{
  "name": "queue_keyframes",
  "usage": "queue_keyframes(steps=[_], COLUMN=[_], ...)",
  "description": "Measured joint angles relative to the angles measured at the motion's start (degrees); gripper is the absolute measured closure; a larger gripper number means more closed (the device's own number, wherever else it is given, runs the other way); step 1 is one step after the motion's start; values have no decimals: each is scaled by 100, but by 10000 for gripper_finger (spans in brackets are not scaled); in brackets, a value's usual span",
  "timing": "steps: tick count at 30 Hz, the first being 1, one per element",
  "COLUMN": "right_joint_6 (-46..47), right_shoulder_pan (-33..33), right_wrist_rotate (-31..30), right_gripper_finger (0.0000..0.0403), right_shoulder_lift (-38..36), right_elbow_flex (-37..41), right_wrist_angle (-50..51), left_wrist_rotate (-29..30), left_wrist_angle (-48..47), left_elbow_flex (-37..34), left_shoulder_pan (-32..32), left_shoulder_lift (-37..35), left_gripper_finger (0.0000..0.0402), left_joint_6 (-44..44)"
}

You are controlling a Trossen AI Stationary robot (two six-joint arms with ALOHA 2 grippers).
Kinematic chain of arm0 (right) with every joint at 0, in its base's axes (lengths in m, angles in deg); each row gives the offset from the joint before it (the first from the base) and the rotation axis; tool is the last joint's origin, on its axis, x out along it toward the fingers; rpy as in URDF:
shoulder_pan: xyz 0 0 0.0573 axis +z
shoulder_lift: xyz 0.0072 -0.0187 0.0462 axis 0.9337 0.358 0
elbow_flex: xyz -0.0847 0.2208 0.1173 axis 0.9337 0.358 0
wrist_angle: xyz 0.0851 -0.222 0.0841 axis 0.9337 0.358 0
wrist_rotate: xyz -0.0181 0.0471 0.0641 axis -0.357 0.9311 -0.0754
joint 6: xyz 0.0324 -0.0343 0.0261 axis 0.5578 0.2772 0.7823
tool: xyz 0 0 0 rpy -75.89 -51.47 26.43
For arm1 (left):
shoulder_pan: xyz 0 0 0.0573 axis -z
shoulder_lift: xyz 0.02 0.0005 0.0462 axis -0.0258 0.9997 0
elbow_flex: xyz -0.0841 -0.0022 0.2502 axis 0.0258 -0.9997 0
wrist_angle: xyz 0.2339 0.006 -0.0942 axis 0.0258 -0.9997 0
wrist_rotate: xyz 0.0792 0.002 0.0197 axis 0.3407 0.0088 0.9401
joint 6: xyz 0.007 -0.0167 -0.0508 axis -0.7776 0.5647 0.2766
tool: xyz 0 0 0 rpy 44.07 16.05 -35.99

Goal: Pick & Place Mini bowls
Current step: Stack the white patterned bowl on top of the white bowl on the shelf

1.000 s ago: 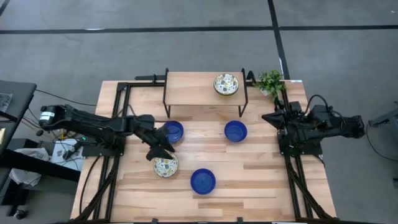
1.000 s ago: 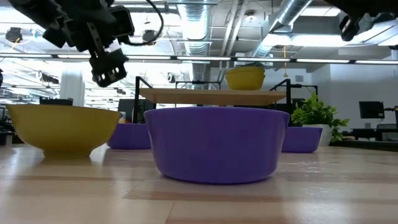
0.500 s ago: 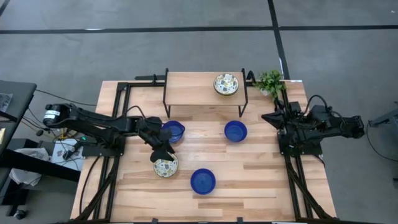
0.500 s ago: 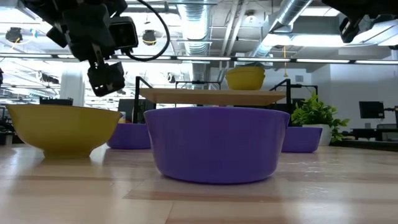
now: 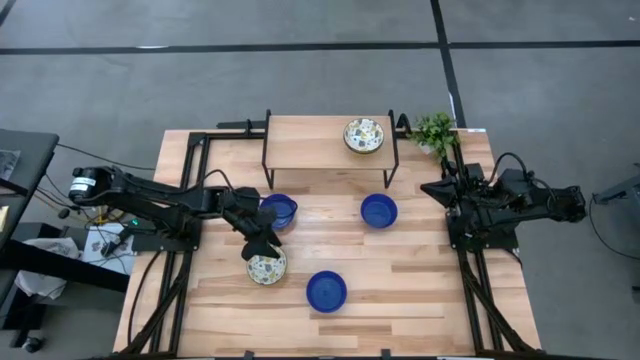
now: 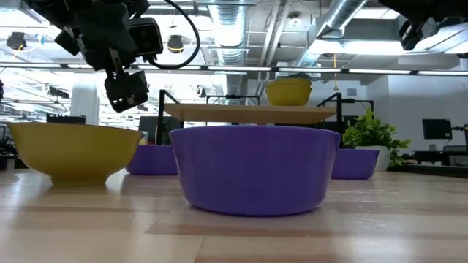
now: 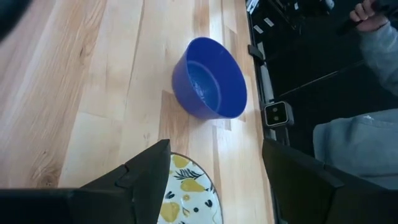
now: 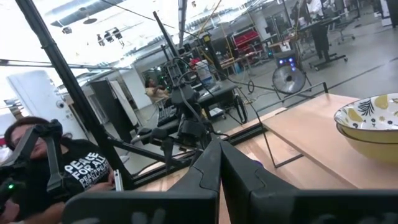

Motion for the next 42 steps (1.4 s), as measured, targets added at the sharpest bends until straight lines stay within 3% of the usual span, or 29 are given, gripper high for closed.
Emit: queue_keyframes(steps=[4,9,12,19,26,33,42], right_joint_6=[-1,-2,-2,-6,-7,-7,-7], right_shoulder_pan=[0,0,2,0,0,0,0], right_wrist_rotate=[-17,-46,-50,-50,-50,-56,-61], right_gripper_finger=[403,403,403,403,403,403,403], right_shoulder_lift=[0,0,0,0,0,0,0], right_elbow_flex=[0,-1,-1,-1,-3,-5,-5], right_wrist_angle=[0,2,2,4,105,216,395], left_wrist_rotate=[418,1150,1598,1777,1777,2103,2242], left_wrist_angle=[-455,-2457,-3187,-3344,-3509,-4267,-4257], left_elbow_flex=[59,677,1078,1405,1459,2133,2562], left_shoulder_pan=[48,283,448,709,1095,1468,1502], left_shoulder_lift=[-2,-2,-3,169,864,1546,1652], left_gripper_finger=[149,149,149,149,149,149,149], left_joint_6=[-68,-662,-946,-1180,-1244,-1346,-1268])
